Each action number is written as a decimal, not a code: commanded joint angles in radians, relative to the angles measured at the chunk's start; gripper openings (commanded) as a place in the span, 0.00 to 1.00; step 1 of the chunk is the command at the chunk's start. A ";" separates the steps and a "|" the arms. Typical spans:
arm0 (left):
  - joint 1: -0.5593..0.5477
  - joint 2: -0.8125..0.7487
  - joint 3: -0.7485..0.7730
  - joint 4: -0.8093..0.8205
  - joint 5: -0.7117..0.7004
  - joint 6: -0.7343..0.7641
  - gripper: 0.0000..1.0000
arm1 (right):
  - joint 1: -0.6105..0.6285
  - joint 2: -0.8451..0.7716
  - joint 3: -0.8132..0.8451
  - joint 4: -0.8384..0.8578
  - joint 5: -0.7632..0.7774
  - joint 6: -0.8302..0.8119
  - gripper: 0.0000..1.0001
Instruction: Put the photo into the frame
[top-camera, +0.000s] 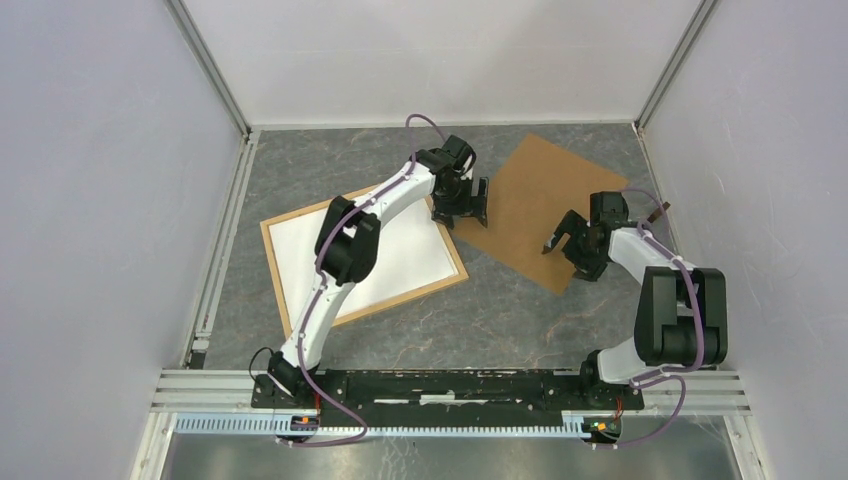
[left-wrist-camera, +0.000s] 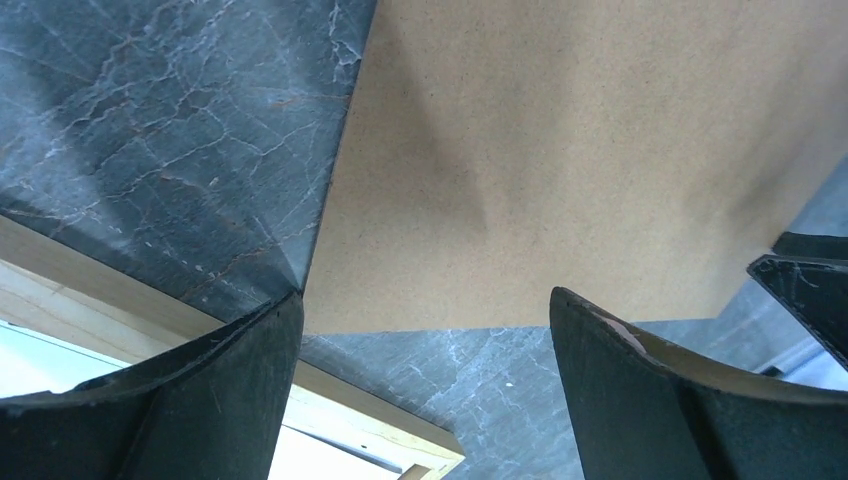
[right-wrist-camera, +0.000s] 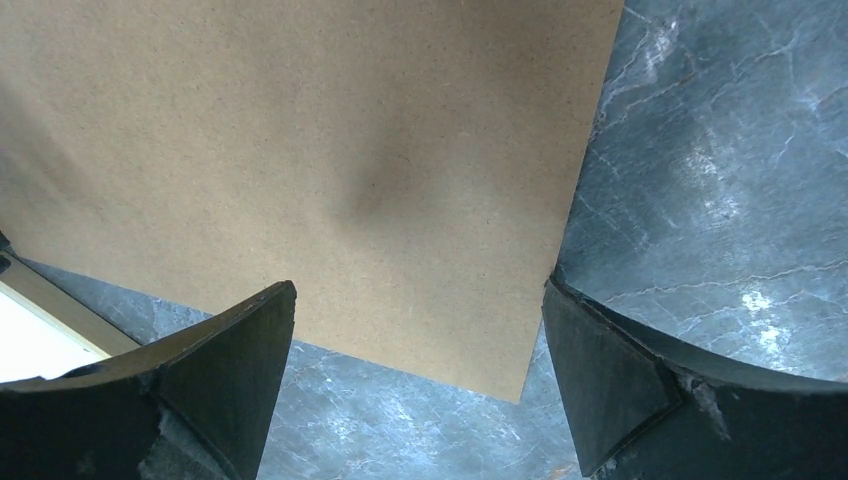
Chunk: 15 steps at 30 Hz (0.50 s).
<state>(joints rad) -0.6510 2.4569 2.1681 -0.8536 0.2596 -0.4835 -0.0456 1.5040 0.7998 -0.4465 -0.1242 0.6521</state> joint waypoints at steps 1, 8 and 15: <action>-0.034 -0.013 -0.082 0.117 0.295 -0.142 0.96 | 0.013 -0.013 -0.048 0.157 -0.122 0.057 0.98; -0.050 -0.174 -0.230 0.336 0.421 -0.297 0.96 | 0.013 -0.185 -0.040 0.133 -0.130 0.084 0.98; -0.055 -0.306 -0.278 0.434 0.450 -0.385 0.96 | 0.013 -0.242 -0.040 0.072 -0.129 0.097 0.98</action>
<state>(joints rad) -0.6231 2.2967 1.8805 -0.5957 0.4282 -0.6907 -0.0662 1.3025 0.7383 -0.4431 -0.0502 0.6575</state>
